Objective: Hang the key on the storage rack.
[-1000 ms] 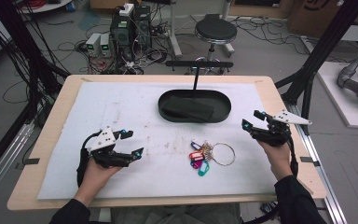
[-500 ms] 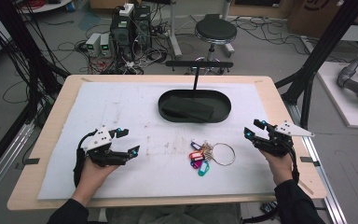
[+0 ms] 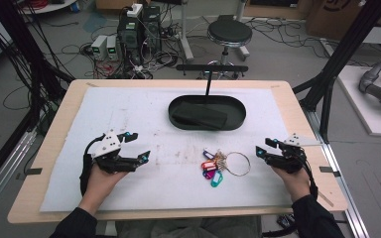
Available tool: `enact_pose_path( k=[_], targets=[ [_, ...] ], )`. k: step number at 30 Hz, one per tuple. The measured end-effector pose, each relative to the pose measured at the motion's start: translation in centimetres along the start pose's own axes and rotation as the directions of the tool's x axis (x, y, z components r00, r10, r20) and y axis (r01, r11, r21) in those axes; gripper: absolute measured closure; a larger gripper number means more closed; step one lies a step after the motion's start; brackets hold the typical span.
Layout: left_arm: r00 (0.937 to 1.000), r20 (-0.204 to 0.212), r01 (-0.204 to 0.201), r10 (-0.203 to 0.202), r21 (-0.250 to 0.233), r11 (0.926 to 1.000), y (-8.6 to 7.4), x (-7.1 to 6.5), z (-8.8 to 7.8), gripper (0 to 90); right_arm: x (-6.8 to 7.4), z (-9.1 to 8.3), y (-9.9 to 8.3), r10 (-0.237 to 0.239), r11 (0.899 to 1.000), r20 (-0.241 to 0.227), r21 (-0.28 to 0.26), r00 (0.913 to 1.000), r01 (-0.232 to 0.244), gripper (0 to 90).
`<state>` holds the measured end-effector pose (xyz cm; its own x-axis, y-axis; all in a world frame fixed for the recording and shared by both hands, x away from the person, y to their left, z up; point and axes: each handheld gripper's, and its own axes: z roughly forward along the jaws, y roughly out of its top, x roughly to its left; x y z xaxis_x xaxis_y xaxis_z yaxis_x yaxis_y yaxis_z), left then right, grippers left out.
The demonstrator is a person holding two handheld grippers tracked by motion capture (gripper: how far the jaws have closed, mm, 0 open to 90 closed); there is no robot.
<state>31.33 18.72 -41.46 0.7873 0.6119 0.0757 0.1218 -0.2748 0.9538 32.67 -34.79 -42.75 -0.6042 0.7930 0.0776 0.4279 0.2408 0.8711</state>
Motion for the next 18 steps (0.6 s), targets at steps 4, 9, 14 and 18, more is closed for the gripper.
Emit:
enact_pose_path(
  k=[4, 9, 14, 18],
  targets=[
    [1.0, 0.004, -0.001, 0.001, 0.006, 1.0, -0.1, -0.1, 0.2, 23.5, 0.5, 1.2, 0.2, -0.009, 0.999, -0.024, 0.039, 0.9997, 0.01, 54.3],
    [1.0, 0.001, 0.002, -0.002, 0.007, 1.0, -0.3, -0.3, -0.1, 23.5, 0.7, 2.8, 0.3, -0.046, 0.994, -0.055, 0.094, 0.9974, 0.051, 61.2],
    [1.0, -0.001, 0.007, -0.007, 0.011, 0.9999, -0.6, -0.3, -0.6, 23.5, 0.5, 4.2, 0.2, -0.053, 0.986, -0.081, 0.153, 0.9953, 0.065, 66.5],
    [1.0, -0.006, 0.007, -0.007, 0.014, 0.9999, -0.7, -0.4, -0.8, 23.5, 1.0, 5.3, 0.4, -0.092, 0.978, -0.113, 0.174, 0.9893, 0.111, 69.7]
  ],
)
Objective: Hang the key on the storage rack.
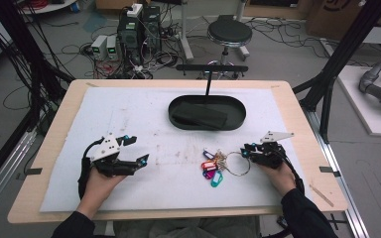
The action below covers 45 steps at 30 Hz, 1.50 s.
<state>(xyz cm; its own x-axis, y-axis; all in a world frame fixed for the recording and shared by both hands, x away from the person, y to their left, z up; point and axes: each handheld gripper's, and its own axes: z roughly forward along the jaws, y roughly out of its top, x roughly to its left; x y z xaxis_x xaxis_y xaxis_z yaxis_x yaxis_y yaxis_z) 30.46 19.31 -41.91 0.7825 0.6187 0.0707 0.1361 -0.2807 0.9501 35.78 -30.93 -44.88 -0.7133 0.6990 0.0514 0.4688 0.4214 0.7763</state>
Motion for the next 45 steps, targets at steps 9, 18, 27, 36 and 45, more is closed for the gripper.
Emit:
enact_pose_path(
  k=[9, 18, 27, 36, 45],
  targets=[
    [1.0, -0.003, 0.001, -0.001, 0.008, 1.0, -0.2, -0.1, -0.3, 23.5, 0.4, 1.1, 0.4, -0.05, 0.996, 0.013, 0.079, 0.9986, 0.049, 82.2],
    [1.0, -0.002, 0.002, -0.002, 0.007, 1.0, -0.2, -0.3, -0.3, 23.5, 0.2, 1.0, 0.4, -0.01, 0.997, 0.007, 0.082, 0.9999, 0.01, 87.4],
    [1.0, 0.0, 0.001, -0.001, 0.008, 1.0, -0.3, -0.3, -0.2, 23.5, -0.3, -0.6, 0.8, 0.039, 0.999, 0.002, -0.034, 0.9992, -0.039, 87.6],
    [1.0, 0.0, -0.002, 0.002, 0.007, 1.0, -0.2, -0.4, -0.1, 23.5, 0.8, -2.0, 1.7, 0.05, 0.984, -0.052, -0.168, 0.9974, -0.058, 90.0],
    [1.0, 0.004, -0.001, 0.001, 0.009, 1.0, -0.2, -0.5, -0.1, 23.5, 1.1, -1.7, 1.9, 0.062, 0.987, -0.054, -0.145, 0.9966, -0.069, 90.0]
  ],
)
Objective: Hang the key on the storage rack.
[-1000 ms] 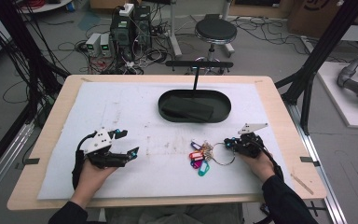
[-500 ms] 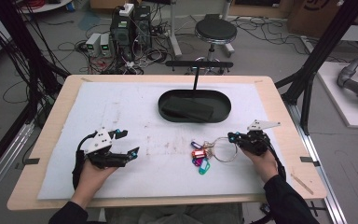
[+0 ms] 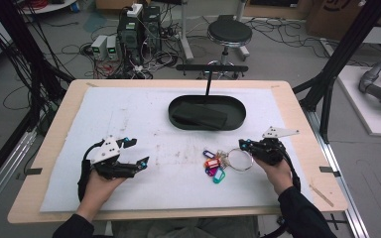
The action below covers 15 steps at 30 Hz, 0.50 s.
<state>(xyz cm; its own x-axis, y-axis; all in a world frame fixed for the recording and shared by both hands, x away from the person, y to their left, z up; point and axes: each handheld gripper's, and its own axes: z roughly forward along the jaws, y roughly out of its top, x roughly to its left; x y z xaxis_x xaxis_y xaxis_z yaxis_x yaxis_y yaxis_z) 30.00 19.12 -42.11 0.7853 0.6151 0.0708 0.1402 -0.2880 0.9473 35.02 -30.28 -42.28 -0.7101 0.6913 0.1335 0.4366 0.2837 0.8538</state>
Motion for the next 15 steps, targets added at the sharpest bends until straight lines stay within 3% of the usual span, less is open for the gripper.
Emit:
enact_pose_path(
  k=[3, 5, 7, 13, 15],
  targets=[
    [1.0, 0.0, 0.002, -0.002, -0.001, 1.0, 0.0, 0.0, 0.0, 23.5, -0.9, 0.0, -0.4, 0.024, 0.999, 0.032, 0.042, 0.9992, -0.025, 90.0],
    [1.0, 0.003, 0.002, -0.002, -0.002, 1.0, 0.0, 0.0, -0.1, 23.5, -1.2, 0.1, -0.8, 0.001, 0.996, 0.079, 0.093, 0.9969, -0.009, 87.1],
    [1.0, 0.003, 0.0, 0.0, -0.001, 1.0, 0.0, -0.1, 0.0, 23.5, -1.5, 0.3, -1.2, 0.0, 0.99, 0.094, 0.137, 0.9956, -0.013, 83.8],
    [0.9999, 0.012, -0.001, 0.001, -0.001, 1.0, 0.1, -0.1, 0.2, 23.5, -2.1, 1.1, -1.9, -0.005, 0.976, 0.111, 0.215, 0.9938, -0.019, 78.8],
    [0.9999, 0.014, 0.001, -0.001, 0.002, 1.0, 0.0, -0.2, 0.3, 23.5, -1.8, 1.5, -2.1, -0.031, 0.972, 0.109, 0.234, 0.9936, 0.004, 76.8]
  ],
)
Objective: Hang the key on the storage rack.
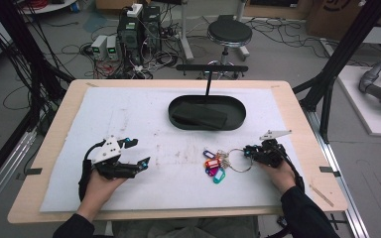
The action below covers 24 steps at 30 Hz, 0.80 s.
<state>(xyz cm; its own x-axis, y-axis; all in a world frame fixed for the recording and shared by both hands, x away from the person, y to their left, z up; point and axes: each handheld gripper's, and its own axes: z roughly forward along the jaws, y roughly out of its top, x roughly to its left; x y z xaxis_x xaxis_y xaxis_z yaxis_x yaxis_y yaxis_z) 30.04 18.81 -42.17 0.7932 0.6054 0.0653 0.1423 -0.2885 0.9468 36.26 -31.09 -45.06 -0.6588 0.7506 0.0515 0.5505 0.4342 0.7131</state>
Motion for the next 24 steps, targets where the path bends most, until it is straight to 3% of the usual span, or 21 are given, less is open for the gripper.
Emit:
enact_pose_path(
  k=[6, 9, 12, 15, 20, 24],
  targets=[
    [1.0, -0.002, -0.002, 0.002, 0.003, 1.0, 0.0, -0.1, 0.1, 23.5, 0.6, 0.3, 0.2, -0.061, 0.998, 0.042, 0.0, 0.9973, 0.061, 87.2],
    [1.0, -0.002, -0.01, 0.01, 0.004, 0.9999, 0.1, -0.1, 0.0, 23.5, 0.6, 0.2, 0.2, -0.054, 0.999, 0.043, 0.0, 0.9976, 0.054, 87.8],
    [1.0, -0.003, -0.006, 0.006, 0.002, 1.0, 0.1, -0.1, 0.0, 23.5, 0.3, 0.0, 0.2, -0.015, 1.0, 0.029, -0.026, 0.9995, 0.015, 87.8],
    [1.0, -0.004, -0.006, 0.006, 0.004, 1.0, 0.0, -0.1, 0.0, 23.5, -0.1, -0.6, 0.4, 0.034, 0.996, -0.006, -0.086, 0.9994, -0.034, 87.9],
    [1.0, -0.005, -0.004, 0.004, 0.001, 1.0, 0.0, -0.1, 0.0, 23.5, -0.1, -1.3, 0.7, 0.089, 0.981, -0.066, -0.165, 0.9938, -0.099, 88.0],
    [1.0, -0.005, -0.004, 0.004, -0.001, 1.0, 0.0, -0.2, -0.1, 23.5, 0.2, -1.5, 0.9, 0.128, 0.967, -0.124, -0.204, 0.984, -0.152, 88.0]
  ],
)
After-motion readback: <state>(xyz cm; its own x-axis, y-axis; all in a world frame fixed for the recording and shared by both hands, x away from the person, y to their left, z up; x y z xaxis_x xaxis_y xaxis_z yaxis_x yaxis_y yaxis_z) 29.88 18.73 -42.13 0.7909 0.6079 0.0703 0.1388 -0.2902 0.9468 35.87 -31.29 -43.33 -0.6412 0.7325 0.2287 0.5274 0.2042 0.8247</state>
